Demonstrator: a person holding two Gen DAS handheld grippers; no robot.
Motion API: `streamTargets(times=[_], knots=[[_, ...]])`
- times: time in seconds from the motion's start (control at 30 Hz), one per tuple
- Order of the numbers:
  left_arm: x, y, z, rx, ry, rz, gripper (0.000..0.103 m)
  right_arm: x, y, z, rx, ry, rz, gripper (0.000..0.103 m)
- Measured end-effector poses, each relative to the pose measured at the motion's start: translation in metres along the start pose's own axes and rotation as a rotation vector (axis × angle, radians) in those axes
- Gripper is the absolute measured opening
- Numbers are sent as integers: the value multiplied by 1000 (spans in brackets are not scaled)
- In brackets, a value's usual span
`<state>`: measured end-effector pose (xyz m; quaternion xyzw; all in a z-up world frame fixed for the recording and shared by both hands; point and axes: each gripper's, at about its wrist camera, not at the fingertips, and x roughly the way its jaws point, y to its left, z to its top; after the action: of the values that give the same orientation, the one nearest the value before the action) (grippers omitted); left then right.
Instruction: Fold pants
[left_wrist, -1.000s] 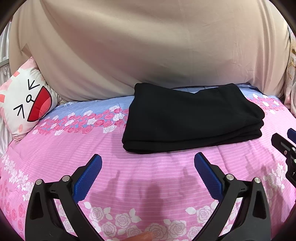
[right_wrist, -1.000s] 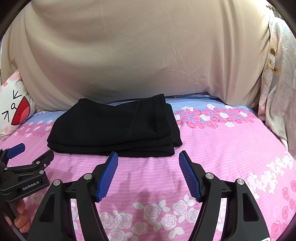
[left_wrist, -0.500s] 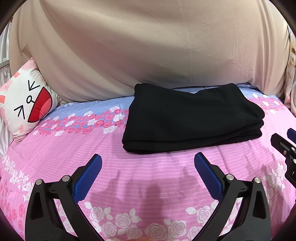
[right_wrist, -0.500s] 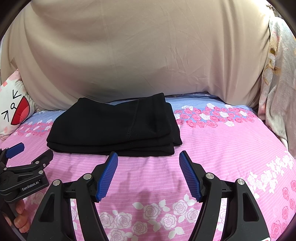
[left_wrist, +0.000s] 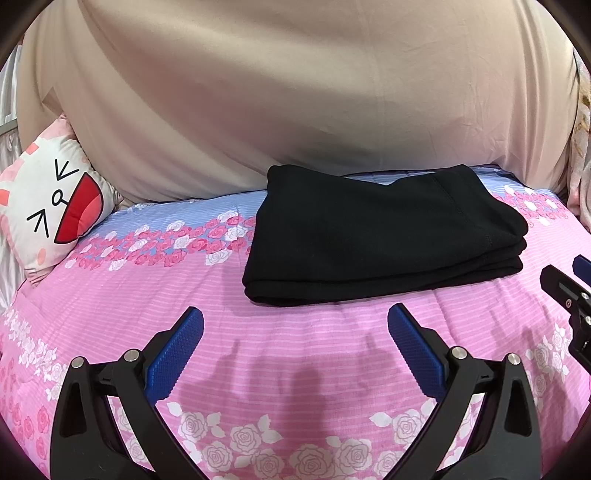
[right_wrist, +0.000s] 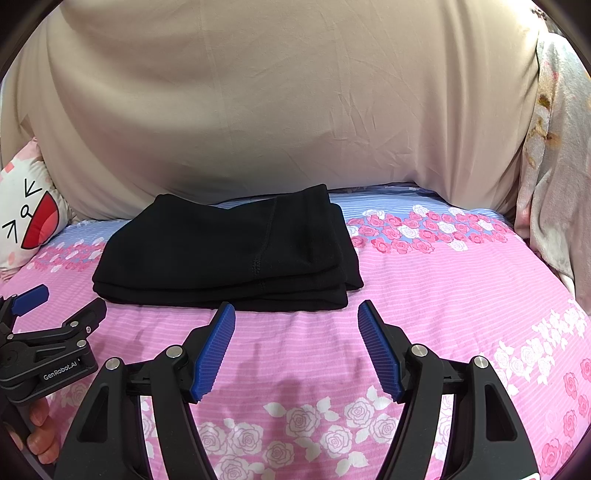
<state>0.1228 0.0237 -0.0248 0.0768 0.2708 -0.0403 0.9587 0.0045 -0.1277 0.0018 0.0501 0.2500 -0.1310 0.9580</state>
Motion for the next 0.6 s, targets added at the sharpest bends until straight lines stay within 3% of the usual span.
streamTargets(times=[0.4, 0.6], knots=[[-2, 3, -1, -10, -9, -4, 98, 0, 0, 0, 0, 1, 0, 67], [-7, -6, -1, 39, -36, -5, 98, -1, 0, -1, 0, 0, -1, 67]])
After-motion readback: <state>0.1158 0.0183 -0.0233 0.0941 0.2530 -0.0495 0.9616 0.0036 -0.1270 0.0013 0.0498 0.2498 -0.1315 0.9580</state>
